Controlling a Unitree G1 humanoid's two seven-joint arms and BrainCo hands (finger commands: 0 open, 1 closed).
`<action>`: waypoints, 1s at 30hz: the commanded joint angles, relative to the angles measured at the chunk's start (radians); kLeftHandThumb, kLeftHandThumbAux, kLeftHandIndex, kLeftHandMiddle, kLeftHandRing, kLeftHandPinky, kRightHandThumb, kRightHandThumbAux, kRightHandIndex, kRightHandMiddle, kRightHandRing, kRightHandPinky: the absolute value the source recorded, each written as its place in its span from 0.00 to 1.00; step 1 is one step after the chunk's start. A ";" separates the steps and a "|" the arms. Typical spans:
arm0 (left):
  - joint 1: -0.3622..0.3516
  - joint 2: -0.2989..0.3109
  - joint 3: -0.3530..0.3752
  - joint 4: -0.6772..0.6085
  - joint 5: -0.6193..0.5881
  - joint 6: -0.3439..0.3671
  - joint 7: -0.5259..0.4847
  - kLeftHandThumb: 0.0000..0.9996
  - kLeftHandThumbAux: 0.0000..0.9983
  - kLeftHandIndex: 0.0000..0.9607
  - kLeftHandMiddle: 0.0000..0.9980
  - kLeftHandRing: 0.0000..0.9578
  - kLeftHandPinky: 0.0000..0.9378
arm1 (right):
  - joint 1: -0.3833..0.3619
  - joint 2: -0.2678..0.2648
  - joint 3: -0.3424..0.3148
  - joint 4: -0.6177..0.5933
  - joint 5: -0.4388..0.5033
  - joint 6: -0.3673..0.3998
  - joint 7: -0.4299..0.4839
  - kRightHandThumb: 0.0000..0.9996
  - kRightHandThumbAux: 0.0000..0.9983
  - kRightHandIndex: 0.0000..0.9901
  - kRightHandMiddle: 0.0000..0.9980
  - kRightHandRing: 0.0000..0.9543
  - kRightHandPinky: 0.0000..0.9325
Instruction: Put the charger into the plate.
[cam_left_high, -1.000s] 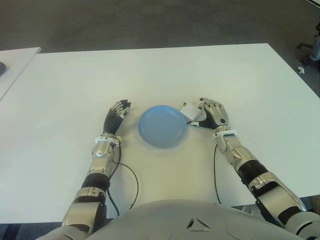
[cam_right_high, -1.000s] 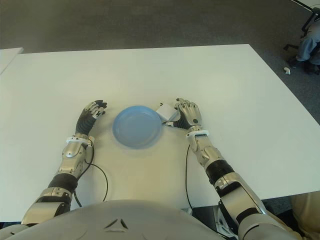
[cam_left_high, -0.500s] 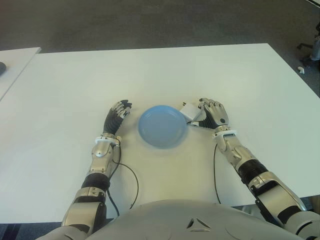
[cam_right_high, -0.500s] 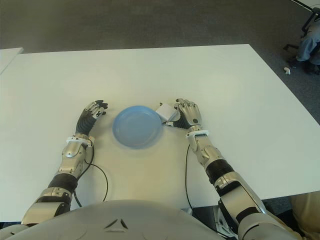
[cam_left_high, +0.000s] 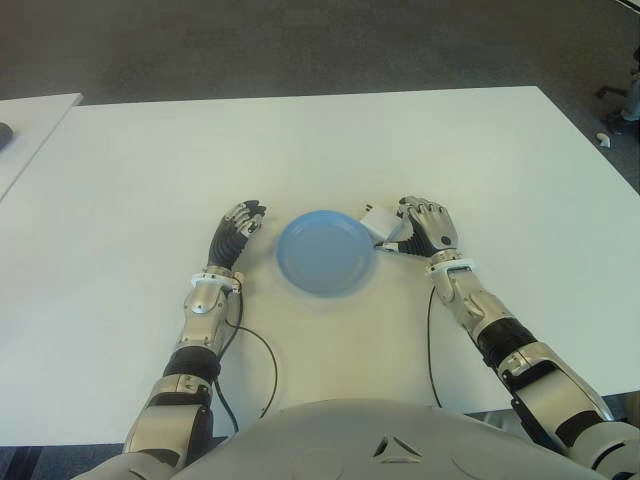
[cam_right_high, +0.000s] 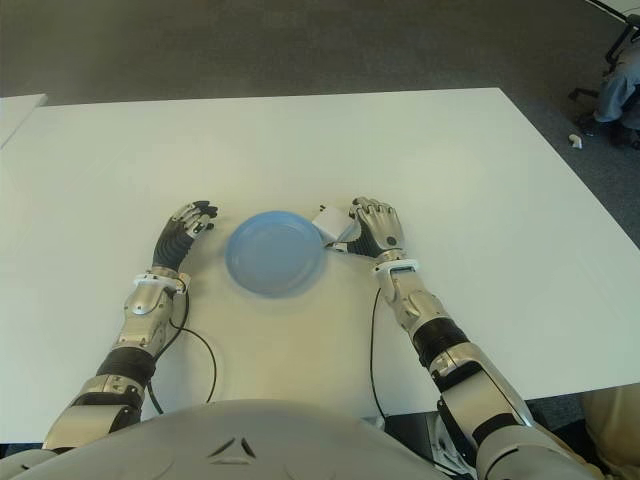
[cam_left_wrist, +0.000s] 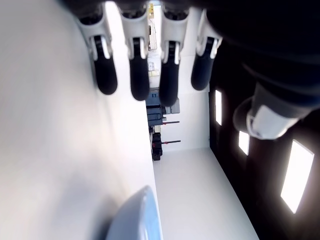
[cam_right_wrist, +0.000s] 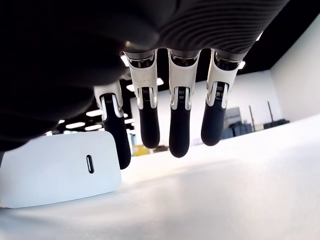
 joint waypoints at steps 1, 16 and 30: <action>0.192 -0.062 -0.051 0.141 0.034 0.139 -0.030 0.01 0.53 0.25 0.29 0.28 0.27 | -0.007 -0.017 -0.013 0.035 -0.011 0.051 0.019 0.74 0.71 0.44 0.88 0.92 0.94; 0.200 -0.053 -0.053 0.122 0.044 0.159 -0.019 0.00 0.53 0.24 0.30 0.30 0.30 | -0.028 -0.010 -0.042 0.014 0.010 0.097 0.036 0.74 0.71 0.44 0.88 0.92 0.91; 0.196 -0.046 -0.053 0.122 0.046 0.167 -0.024 0.01 0.51 0.24 0.30 0.29 0.27 | -0.052 0.000 -0.112 0.014 0.060 0.078 0.016 0.74 0.71 0.45 0.87 0.90 0.86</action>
